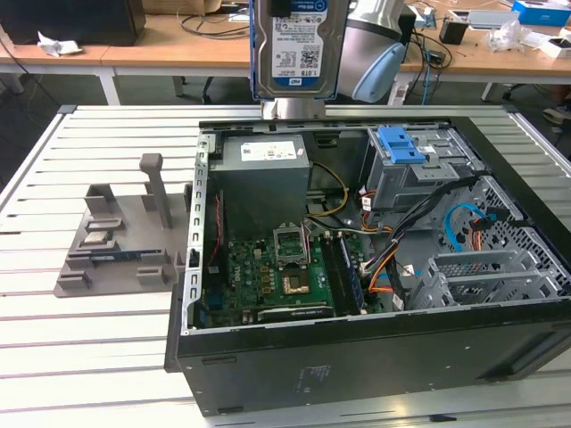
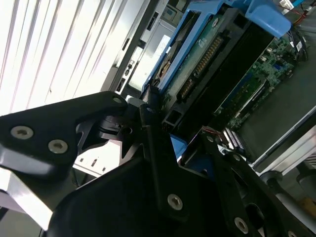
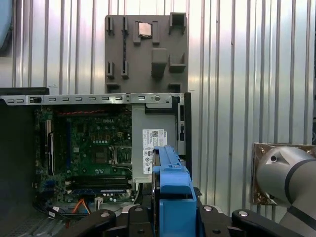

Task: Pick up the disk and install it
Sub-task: 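Pick up the disk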

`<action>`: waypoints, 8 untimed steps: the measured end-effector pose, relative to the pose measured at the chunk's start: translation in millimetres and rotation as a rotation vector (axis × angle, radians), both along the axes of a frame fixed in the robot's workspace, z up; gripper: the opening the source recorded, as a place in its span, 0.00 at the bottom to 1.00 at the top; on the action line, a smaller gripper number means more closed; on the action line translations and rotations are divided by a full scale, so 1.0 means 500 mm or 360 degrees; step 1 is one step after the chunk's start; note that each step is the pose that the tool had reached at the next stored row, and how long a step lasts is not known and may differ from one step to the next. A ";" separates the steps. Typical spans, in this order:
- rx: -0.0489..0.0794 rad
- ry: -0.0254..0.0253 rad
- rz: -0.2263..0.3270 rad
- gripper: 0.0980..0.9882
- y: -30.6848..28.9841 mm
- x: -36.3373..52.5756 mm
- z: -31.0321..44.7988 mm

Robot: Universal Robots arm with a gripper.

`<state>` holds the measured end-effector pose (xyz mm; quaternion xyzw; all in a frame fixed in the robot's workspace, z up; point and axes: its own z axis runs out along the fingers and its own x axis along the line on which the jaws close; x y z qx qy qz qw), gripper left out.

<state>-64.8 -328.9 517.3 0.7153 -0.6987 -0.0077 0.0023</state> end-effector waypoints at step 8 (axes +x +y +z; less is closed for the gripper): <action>0.0000 0.00000 0.0000 0.30 -0.021 0.000 -0.002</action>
